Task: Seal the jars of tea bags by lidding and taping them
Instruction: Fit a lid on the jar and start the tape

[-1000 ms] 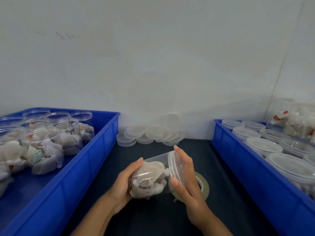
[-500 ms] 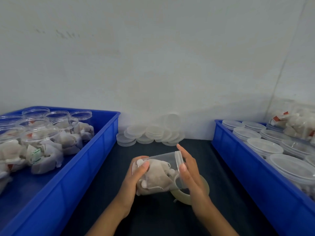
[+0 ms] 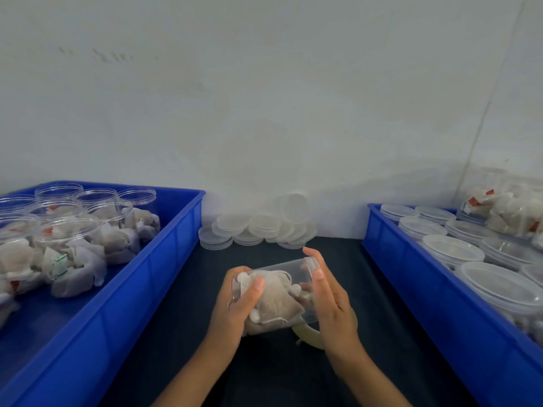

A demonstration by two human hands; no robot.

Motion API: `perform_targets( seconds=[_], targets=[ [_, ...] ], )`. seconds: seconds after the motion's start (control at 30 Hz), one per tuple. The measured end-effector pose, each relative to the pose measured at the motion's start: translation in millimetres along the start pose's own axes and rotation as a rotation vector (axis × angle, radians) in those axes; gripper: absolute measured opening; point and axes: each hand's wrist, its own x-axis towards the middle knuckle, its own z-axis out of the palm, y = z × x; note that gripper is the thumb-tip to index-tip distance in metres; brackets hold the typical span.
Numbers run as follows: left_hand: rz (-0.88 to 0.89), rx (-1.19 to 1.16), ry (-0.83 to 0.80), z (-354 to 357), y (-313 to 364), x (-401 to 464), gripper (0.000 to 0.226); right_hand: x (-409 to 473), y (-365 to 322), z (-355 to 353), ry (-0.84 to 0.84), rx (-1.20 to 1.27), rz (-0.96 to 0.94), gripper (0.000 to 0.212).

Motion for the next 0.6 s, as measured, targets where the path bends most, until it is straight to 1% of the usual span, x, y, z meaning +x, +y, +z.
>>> perform_targets(
  seconds=[0.07,0.13,0.2,0.23,0.3,0.33,0.4,0.47,0.53,0.6],
  targets=[
    [0.048,0.013,-0.012,-1,0,2,0.053,3,-3,1,-0.004,0.038,0.012,0.041],
    [0.053,0.040,-0.041,-2,-1,2,0.059,3,-4,2,0.001,0.048,0.015,0.045],
    [0.031,0.069,-0.098,-4,-1,4,0.055,4,-4,1,0.016,0.049,0.003,0.045],
    [0.025,0.083,-0.129,-5,-1,4,0.058,4,-5,-1,0.024,0.047,-0.010,0.044],
    [0.070,0.180,-0.183,-9,-2,4,0.077,5,-10,-6,0.044,0.039,-0.042,0.045],
    [0.110,0.286,-0.199,-10,-1,3,0.087,6,-12,-8,0.059,0.028,-0.059,0.046],
    [0.208,0.545,-0.169,-7,-2,1,0.098,6,-14,-9,0.092,-0.005,-0.092,0.048],
    [0.270,0.719,-0.086,-3,-5,-2,0.097,4,-15,-6,0.047,-0.024,-0.112,0.052],
    [0.226,0.741,-0.019,-1,-7,-2,0.090,5,-15,-7,-0.041,-0.007,-0.097,0.056],
    [0.109,0.672,0.038,-4,-8,-2,0.083,9,-14,-13,-0.065,-0.009,-0.057,0.052]
  ],
)
